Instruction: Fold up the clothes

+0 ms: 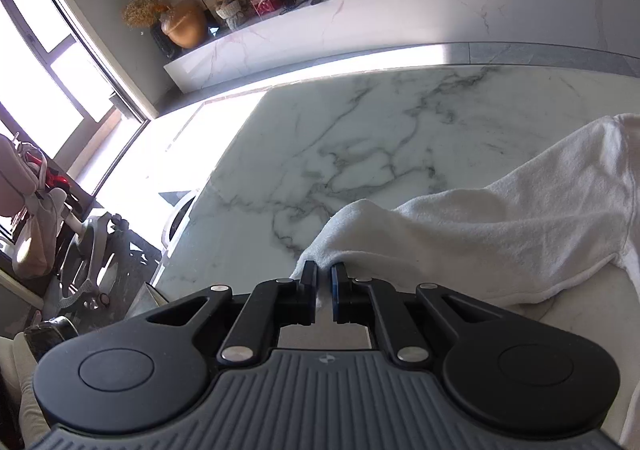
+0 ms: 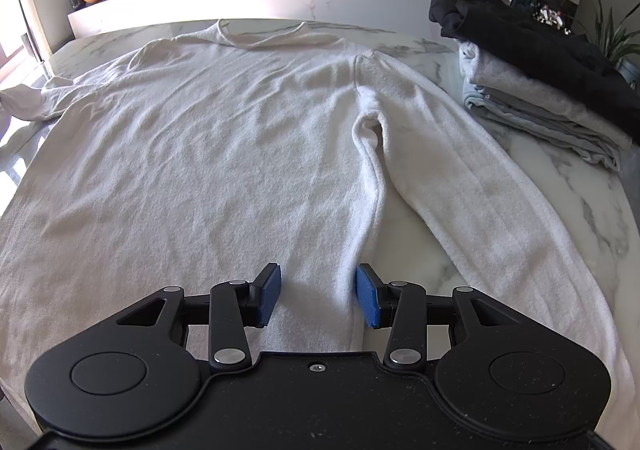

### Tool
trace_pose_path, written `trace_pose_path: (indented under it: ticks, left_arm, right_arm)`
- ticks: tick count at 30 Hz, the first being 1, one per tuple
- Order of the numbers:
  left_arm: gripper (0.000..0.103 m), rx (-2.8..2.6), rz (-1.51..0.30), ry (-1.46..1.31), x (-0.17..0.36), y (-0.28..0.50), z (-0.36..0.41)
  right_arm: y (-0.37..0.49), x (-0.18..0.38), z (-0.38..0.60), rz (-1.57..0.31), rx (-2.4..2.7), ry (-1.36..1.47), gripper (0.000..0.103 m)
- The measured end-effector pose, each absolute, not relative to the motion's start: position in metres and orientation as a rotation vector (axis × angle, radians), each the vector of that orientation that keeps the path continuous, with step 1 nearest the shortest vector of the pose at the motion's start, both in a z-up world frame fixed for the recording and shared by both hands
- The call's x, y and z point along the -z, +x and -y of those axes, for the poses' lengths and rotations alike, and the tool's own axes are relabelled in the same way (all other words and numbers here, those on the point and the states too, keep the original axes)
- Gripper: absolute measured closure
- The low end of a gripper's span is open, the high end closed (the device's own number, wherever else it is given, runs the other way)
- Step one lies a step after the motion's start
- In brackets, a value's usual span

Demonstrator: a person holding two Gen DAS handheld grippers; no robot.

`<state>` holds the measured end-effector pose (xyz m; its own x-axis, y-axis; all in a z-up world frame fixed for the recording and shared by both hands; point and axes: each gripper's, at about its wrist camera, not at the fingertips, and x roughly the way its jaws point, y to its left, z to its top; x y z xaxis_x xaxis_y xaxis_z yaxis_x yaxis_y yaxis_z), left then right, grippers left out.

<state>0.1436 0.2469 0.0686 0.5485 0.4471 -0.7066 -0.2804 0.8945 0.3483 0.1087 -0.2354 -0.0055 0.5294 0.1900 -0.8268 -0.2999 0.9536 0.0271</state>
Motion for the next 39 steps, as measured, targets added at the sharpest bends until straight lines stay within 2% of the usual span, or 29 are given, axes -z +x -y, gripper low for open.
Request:
trace_pose_path:
  ticks: [6,11,17,20,23,27,29,35,39]
  left_arm:
    - [0.097,-0.203,-0.724,0.284,-0.115,0.114,-0.185]
    - [0.097,0.012,-0.663,0.393,-0.123,0.081,-0.125]
    - [0.097,0.291,-0.644,0.528,-0.092,0.035,-0.055]
    - [0.093,0.397,-0.745,0.583,-0.057,0.024,-0.031]
    - [0.088,0.434,-0.812,0.564,-0.039,0.016,-0.025]
    - [0.073,0.467,-0.840,0.522,-0.037,0.004,-0.027]
    - [0.068,0.444,-0.821,0.497,-0.045,0.004,-0.035]
    - [0.068,0.287,-0.806,0.375,-0.067,0.046,-0.070]
    - [0.068,0.211,-0.854,0.337,-0.060,0.084,-0.084]
  right_arm:
    - [0.108,0.005,0.236,-0.973,-0.293,-0.122,0.062]
    - [0.107,0.005,0.235,-0.973,-0.291,-0.122,0.062]
    - [0.106,0.005,0.234,-0.969,-0.289,-0.128,0.062]
    - [0.105,0.005,0.234,-0.968,-0.288,-0.128,0.062]
    - [0.106,0.005,0.233,-0.967,-0.287,-0.129,0.062]
    - [0.105,0.005,0.233,-0.967,-0.285,-0.129,0.062]
    - [0.105,0.005,0.233,-0.967,-0.285,-0.131,0.062]
    - [0.104,0.004,0.231,-0.964,-0.286,-0.142,0.062]
    - [0.104,0.004,0.231,-0.964,-0.286,-0.137,0.062]
